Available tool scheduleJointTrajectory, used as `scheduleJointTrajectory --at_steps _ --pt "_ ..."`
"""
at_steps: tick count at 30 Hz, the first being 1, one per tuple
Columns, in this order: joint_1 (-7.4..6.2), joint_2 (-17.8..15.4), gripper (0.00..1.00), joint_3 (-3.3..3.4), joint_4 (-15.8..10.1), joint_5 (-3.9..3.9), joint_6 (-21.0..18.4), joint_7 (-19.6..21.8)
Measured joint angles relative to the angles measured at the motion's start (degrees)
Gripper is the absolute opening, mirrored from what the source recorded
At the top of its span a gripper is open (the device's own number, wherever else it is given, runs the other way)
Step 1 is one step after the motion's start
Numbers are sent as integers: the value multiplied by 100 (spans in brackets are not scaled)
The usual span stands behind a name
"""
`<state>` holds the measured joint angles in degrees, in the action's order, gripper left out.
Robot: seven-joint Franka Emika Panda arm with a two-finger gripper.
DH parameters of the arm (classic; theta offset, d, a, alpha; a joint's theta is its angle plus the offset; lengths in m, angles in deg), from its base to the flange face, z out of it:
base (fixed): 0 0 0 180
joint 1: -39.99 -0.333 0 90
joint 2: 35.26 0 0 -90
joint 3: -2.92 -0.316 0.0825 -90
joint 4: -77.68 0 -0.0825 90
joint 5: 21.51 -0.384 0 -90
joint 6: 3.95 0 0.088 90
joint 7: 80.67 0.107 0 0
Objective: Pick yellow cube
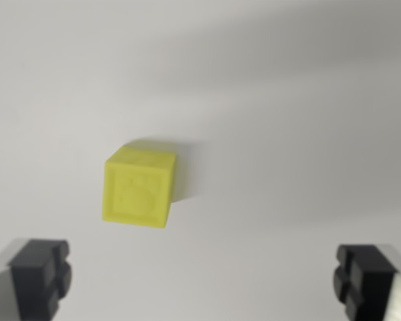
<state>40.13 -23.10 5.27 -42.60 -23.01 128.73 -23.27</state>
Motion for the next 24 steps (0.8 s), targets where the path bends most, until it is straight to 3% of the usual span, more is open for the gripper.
scheduleJointTrajectory --at_steps 24 --pt "-282 427 100 0 -430 -8 848 614"
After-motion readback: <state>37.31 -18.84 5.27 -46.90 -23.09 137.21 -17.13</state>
